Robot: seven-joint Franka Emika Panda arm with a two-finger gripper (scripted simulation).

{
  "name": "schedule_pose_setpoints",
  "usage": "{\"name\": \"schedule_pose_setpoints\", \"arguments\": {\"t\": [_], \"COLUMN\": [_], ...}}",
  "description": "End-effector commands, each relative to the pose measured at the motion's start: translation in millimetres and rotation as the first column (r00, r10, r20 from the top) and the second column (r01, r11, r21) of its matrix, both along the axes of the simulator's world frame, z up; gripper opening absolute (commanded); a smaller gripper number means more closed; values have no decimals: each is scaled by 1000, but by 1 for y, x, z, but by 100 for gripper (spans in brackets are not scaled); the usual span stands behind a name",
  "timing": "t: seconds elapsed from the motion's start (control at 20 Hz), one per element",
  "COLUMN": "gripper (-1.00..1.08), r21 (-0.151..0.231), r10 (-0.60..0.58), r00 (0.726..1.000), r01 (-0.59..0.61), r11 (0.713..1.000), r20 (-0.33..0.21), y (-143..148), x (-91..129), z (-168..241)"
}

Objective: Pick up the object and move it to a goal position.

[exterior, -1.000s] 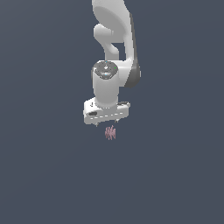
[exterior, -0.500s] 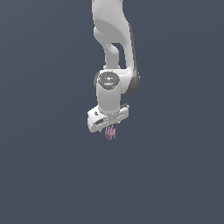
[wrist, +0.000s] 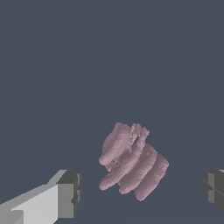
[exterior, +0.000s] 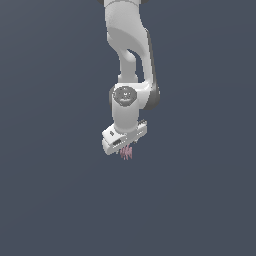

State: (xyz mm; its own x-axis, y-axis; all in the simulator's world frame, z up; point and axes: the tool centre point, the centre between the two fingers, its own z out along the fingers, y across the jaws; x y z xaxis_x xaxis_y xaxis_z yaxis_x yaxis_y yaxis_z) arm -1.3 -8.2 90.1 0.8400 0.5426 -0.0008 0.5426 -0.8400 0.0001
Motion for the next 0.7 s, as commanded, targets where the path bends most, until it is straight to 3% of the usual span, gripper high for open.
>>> {"name": "schedule_pose_setpoints", "arguments": {"t": [0.0,0.65], "gripper": [100,100], "r21": [0,0], "r10": [0,5], "r00": [1000,1000], "r01": [0,-5], "r11": [1000,1000], "r20": [0,1], "y": [0,0], "x": [0,-1], "z": [0,-46]}}
